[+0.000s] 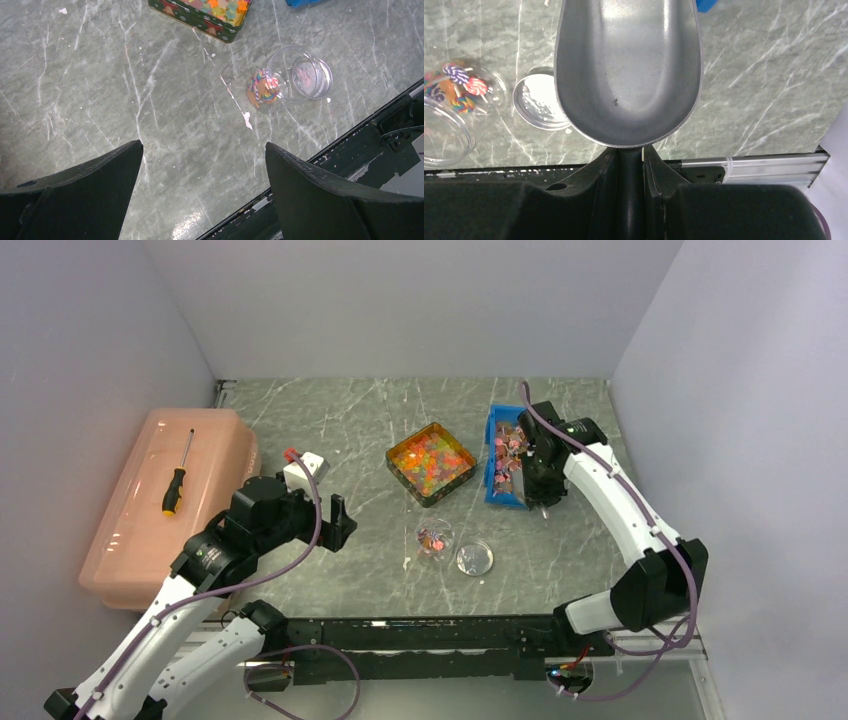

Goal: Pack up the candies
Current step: Scoop the fake candies from the storage box.

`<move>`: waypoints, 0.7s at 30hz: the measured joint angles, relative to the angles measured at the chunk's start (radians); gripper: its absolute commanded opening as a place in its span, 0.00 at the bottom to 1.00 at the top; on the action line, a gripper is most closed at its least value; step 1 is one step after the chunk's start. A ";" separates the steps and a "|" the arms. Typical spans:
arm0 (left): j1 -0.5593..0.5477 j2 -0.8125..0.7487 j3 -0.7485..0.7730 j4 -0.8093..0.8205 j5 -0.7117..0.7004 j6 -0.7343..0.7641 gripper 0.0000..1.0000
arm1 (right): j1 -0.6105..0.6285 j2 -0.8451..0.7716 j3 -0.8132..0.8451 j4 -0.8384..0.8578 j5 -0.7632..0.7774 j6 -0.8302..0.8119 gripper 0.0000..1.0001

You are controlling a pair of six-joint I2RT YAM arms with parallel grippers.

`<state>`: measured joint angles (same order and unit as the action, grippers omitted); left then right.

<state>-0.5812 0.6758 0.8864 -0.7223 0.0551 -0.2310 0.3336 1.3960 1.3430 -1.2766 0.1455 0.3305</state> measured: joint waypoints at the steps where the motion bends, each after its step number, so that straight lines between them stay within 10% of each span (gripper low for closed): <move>1: 0.000 0.000 0.000 0.000 0.000 0.000 0.99 | -0.007 0.010 -0.004 0.013 -0.004 -0.003 0.00; 21: 0.000 0.000 0.000 0.000 0.000 0.000 0.99 | -0.085 0.240 0.013 0.157 -0.113 -0.053 0.00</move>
<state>-0.5812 0.6754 0.8864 -0.7223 0.0551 -0.2310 0.2481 1.6360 1.3556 -1.1194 0.0326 0.2779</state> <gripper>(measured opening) 0.992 0.244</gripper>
